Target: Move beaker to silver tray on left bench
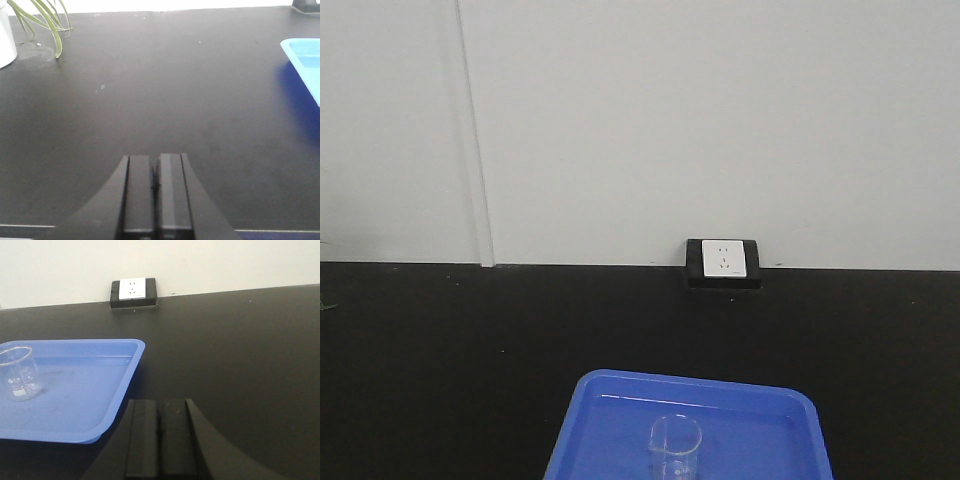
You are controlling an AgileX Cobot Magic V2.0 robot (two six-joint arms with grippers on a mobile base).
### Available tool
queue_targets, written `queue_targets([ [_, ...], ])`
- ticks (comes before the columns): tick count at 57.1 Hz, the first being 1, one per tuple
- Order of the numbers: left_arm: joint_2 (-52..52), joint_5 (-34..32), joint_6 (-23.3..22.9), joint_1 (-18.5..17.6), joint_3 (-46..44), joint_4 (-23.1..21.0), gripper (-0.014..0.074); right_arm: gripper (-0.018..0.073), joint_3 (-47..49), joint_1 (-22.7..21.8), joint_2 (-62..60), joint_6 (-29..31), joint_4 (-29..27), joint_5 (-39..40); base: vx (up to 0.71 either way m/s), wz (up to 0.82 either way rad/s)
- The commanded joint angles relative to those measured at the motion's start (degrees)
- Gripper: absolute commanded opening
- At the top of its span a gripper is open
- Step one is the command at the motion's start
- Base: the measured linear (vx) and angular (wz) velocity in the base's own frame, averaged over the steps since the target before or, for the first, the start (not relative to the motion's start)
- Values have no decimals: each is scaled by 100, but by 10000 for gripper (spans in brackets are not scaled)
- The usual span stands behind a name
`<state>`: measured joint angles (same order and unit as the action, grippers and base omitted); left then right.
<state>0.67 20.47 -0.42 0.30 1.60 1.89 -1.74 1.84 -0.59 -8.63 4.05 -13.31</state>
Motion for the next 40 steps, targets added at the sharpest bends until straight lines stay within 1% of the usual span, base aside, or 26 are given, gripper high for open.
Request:
queue_targets([
  [1, 92, -443, -8, -36, 159, -9, 1, -8, -68, -19, -100, 35, 22, 482, 0, 0],
  [26, 92, -443, -8, -36, 159, -9, 1, -8, -68, -19, -100, 36, 22, 563, 0, 0],
  [29, 92, -443, -8, -36, 159, -9, 1, -8, -50, -19, -100, 35, 22, 903, 0, 0],
  [35, 92, -443, -8, -36, 159, -9, 1, -8, -29, -19, -100, 35, 7, 1985, 0, 0],
  [40, 92, -443, -8, -36, 159, -9, 1, -8, 199, -19, -69, 48, 29, 2365, 0, 0],
])
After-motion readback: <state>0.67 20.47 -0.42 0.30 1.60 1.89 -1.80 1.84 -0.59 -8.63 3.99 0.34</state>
